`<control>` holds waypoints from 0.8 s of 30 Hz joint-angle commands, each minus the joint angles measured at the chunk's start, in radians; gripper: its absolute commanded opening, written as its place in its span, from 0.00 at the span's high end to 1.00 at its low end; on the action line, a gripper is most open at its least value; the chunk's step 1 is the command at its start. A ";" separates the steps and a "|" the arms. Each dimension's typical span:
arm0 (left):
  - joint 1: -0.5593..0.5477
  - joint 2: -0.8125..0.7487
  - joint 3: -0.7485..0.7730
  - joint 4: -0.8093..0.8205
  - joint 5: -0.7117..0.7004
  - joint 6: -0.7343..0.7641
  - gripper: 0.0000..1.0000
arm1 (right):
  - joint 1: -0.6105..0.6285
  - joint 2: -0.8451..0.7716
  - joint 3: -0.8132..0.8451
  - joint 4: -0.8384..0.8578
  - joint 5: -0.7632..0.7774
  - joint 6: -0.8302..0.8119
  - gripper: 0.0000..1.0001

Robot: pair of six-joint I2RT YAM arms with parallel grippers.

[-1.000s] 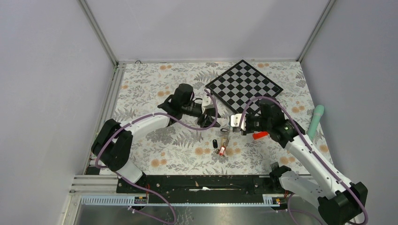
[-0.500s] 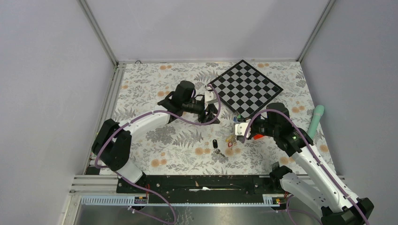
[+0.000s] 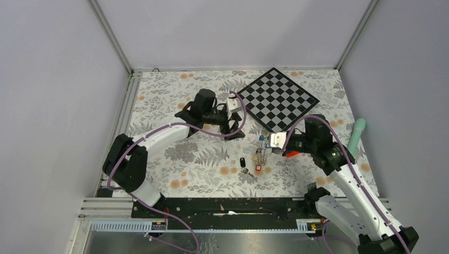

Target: Put the keys on the keyring

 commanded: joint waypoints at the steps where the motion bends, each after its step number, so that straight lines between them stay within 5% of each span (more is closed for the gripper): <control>1: 0.020 -0.067 -0.013 -0.006 0.019 0.094 0.15 | -0.051 0.000 0.016 0.026 -0.153 0.078 1.00; 11: 0.021 -0.009 0.057 -0.243 0.126 0.245 0.02 | -0.170 -0.013 0.058 -0.036 -0.195 0.169 1.00; 24: 0.026 0.093 0.078 -0.240 0.204 0.061 0.01 | -0.245 -0.022 0.266 -0.360 -0.078 0.282 1.00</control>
